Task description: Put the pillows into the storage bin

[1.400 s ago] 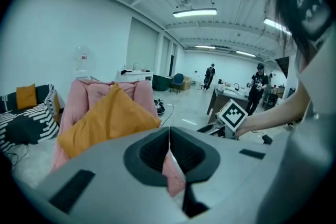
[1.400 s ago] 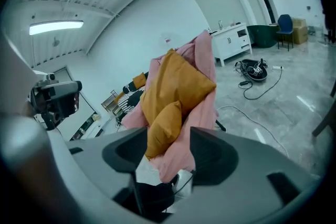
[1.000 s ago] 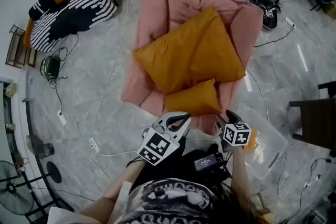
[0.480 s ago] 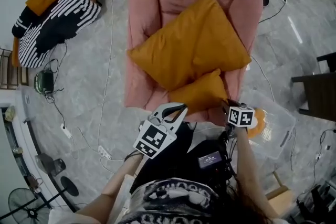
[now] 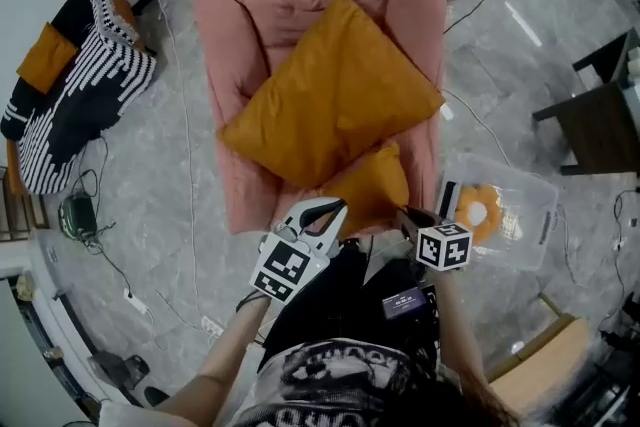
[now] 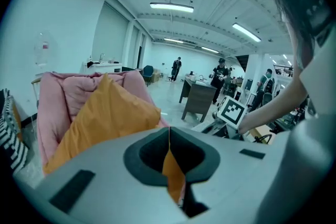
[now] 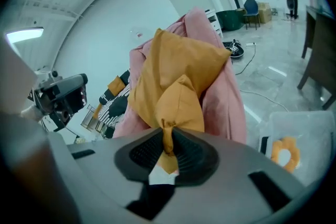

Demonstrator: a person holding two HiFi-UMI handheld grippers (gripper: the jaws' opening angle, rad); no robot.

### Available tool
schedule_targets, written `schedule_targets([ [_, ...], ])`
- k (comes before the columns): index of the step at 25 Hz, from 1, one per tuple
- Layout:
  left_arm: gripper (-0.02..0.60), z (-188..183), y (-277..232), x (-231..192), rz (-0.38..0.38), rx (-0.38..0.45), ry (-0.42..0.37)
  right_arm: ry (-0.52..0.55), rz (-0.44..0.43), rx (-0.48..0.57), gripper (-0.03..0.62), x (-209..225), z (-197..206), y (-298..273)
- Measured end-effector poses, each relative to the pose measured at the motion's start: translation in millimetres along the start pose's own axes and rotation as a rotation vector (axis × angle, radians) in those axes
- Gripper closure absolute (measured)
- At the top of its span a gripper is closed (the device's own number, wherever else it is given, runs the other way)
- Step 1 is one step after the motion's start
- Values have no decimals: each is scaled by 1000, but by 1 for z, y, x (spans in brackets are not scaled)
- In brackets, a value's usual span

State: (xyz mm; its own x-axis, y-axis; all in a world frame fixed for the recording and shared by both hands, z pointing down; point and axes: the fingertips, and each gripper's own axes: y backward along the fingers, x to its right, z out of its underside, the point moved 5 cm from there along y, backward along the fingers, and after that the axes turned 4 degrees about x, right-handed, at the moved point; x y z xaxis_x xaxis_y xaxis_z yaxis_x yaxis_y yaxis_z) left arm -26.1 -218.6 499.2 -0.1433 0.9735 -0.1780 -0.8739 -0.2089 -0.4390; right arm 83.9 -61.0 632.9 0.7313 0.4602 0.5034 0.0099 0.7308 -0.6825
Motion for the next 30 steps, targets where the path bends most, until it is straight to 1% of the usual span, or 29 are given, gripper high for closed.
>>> schedule_targets([
  [4,568,-6,-12,12,55,9,-31,-134,12,127,549,-5,-1,38],
  [6,568,-10,-20,21,84,14,-43,-169,32,177,551,-2,-3,61],
  [12,568,-26,-34,47,172,15,-74,-158,69,280,557,-9,-20,130],
  [17,568,-38,-48,74,220,13,-98,-140,147,343,560,0,-25,190],
  [22,568,-51,-72,109,249,8,-144,-181,218,456,562,29,-25,261],
  [27,568,-57,-95,149,244,2,-140,-241,285,554,563,79,-10,328],
  [30,568,-60,-114,178,237,-11,-147,-265,283,602,565,113,-5,360],
])
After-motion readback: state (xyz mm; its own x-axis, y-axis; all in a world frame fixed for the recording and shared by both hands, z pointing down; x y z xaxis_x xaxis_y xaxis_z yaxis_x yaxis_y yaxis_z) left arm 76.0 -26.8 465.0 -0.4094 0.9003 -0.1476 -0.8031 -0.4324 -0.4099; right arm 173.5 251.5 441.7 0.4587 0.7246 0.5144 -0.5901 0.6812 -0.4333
